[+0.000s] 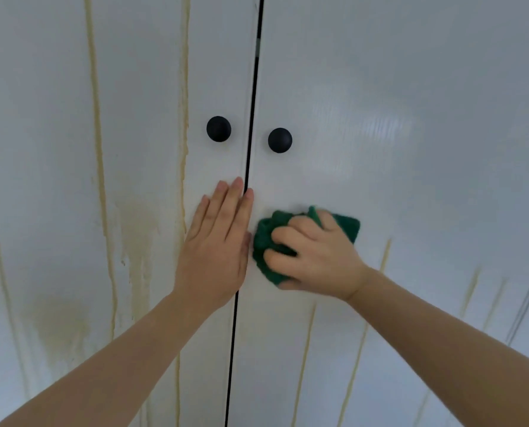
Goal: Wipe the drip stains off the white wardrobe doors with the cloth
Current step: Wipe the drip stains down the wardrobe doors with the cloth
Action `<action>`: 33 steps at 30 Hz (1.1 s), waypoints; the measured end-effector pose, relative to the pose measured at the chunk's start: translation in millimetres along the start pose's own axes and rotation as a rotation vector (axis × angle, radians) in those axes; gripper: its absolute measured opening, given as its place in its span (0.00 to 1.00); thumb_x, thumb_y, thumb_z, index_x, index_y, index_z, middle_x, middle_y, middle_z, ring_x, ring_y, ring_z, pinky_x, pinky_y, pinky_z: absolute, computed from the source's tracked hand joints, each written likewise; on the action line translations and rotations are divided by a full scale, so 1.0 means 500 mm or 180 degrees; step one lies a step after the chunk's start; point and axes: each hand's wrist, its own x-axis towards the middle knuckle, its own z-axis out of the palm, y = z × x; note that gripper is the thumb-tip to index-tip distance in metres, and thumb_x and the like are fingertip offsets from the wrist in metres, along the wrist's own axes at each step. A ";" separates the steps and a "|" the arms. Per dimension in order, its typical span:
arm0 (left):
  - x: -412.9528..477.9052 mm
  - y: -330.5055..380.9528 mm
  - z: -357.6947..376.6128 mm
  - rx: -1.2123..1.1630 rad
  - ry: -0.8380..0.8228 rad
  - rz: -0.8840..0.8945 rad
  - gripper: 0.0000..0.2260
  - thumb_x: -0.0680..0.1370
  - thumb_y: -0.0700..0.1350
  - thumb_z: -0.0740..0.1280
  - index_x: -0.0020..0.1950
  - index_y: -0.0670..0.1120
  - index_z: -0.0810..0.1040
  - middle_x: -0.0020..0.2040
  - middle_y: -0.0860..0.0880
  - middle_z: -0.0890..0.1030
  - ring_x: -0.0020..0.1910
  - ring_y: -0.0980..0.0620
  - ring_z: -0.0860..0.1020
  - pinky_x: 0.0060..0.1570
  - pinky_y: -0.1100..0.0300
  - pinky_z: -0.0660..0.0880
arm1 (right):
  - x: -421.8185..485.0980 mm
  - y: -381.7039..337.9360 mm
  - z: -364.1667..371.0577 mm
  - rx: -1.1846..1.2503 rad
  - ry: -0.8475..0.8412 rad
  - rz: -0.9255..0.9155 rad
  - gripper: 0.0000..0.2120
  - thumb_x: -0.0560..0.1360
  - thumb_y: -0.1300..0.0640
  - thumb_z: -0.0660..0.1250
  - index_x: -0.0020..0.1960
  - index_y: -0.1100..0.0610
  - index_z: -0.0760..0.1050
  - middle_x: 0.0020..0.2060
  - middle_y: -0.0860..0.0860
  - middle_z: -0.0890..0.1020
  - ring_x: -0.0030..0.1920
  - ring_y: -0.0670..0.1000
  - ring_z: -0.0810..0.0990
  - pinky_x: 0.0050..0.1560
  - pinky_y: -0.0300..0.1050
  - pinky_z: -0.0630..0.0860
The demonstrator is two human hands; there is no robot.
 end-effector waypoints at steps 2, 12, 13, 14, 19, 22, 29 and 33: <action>-0.001 0.009 0.005 0.0072 0.0043 -0.0088 0.22 0.80 0.42 0.52 0.73 0.37 0.59 0.73 0.39 0.62 0.73 0.42 0.57 0.73 0.48 0.53 | 0.032 0.076 -0.006 -0.0451 0.0324 0.1043 0.09 0.66 0.51 0.69 0.41 0.53 0.71 0.42 0.51 0.75 0.42 0.54 0.68 0.43 0.47 0.61; -0.002 0.036 0.020 0.0010 0.0483 0.0060 0.20 0.81 0.42 0.53 0.72 0.38 0.62 0.73 0.42 0.63 0.74 0.44 0.58 0.72 0.45 0.54 | -0.044 0.144 -0.061 -0.0336 0.0077 0.0099 0.08 0.72 0.51 0.66 0.45 0.52 0.69 0.44 0.52 0.73 0.41 0.54 0.71 0.42 0.48 0.63; 0.000 0.048 0.024 0.0019 0.0536 0.0192 0.20 0.81 0.42 0.53 0.72 0.39 0.62 0.73 0.43 0.63 0.74 0.46 0.58 0.72 0.45 0.54 | -0.043 0.189 -0.072 -0.0545 0.0181 0.0517 0.09 0.72 0.50 0.67 0.45 0.52 0.69 0.45 0.51 0.70 0.42 0.55 0.70 0.42 0.48 0.62; 0.001 0.063 0.031 0.0019 0.0558 0.0301 0.20 0.80 0.42 0.54 0.72 0.39 0.62 0.72 0.44 0.63 0.74 0.47 0.58 0.72 0.45 0.54 | -0.041 0.219 -0.083 -0.0688 0.0291 0.1068 0.10 0.72 0.49 0.67 0.44 0.52 0.68 0.46 0.50 0.69 0.43 0.55 0.69 0.43 0.48 0.61; 0.009 0.131 0.063 -0.0048 0.0479 0.0253 0.20 0.80 0.43 0.54 0.72 0.40 0.63 0.73 0.44 0.64 0.72 0.45 0.62 0.71 0.42 0.56 | -0.131 0.093 -0.067 -0.0773 0.0530 0.1752 0.13 0.66 0.51 0.70 0.42 0.52 0.67 0.44 0.50 0.68 0.42 0.54 0.68 0.42 0.48 0.61; 0.010 0.158 0.077 0.0052 0.0379 0.0341 0.20 0.81 0.44 0.53 0.72 0.40 0.62 0.72 0.44 0.64 0.72 0.45 0.62 0.70 0.42 0.57 | -0.196 0.051 -0.093 -0.0398 -0.0072 0.0354 0.14 0.64 0.52 0.70 0.45 0.52 0.68 0.44 0.52 0.70 0.41 0.54 0.70 0.42 0.49 0.65; 0.008 0.185 0.105 0.0201 0.0512 0.0095 0.20 0.81 0.45 0.52 0.72 0.39 0.61 0.72 0.43 0.64 0.71 0.42 0.62 0.71 0.44 0.54 | -0.123 0.186 -0.095 -0.0885 0.0851 0.2064 0.11 0.70 0.50 0.68 0.39 0.51 0.66 0.43 0.49 0.67 0.41 0.54 0.67 0.41 0.47 0.60; 0.007 0.185 0.108 0.0264 0.0544 0.0131 0.20 0.82 0.45 0.52 0.73 0.39 0.61 0.72 0.44 0.64 0.72 0.43 0.62 0.71 0.44 0.55 | -0.217 0.036 -0.083 -0.0280 0.0229 0.0514 0.11 0.65 0.58 0.69 0.43 0.52 0.68 0.43 0.52 0.72 0.40 0.54 0.70 0.42 0.48 0.65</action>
